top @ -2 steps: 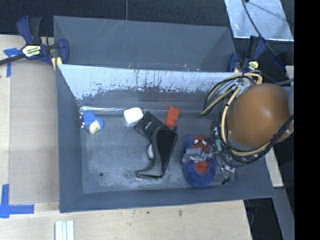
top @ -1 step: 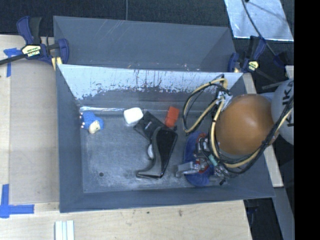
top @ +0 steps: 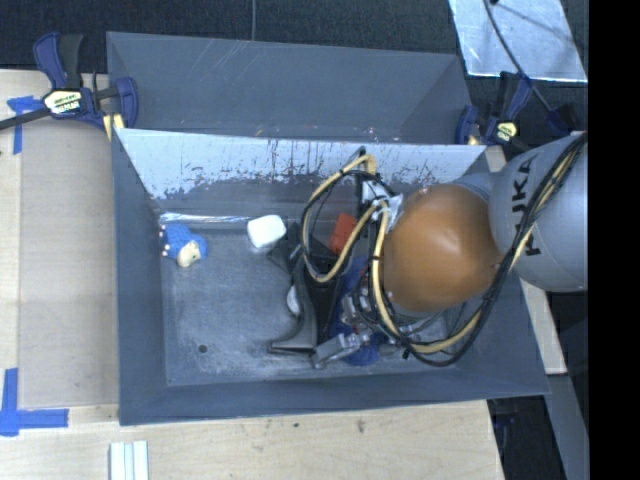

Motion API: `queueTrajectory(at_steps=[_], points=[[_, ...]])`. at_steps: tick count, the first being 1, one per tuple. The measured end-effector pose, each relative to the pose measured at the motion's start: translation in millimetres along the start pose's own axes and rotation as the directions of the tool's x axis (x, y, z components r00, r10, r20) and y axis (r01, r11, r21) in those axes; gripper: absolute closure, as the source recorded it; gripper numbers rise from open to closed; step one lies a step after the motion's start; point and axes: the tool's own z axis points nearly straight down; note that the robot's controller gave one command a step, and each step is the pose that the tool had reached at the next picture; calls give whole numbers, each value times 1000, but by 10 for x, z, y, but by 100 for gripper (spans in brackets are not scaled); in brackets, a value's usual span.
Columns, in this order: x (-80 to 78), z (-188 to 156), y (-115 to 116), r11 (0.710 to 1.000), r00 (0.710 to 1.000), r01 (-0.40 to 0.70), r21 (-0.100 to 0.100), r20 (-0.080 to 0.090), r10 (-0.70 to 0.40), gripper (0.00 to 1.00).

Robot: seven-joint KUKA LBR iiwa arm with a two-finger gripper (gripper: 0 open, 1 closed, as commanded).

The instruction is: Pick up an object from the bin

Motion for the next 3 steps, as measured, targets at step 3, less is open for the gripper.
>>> queueTrajectory(at_steps=[3], points=[[25,-1241,-22,1000,1000,-8,9,3,8,100]])
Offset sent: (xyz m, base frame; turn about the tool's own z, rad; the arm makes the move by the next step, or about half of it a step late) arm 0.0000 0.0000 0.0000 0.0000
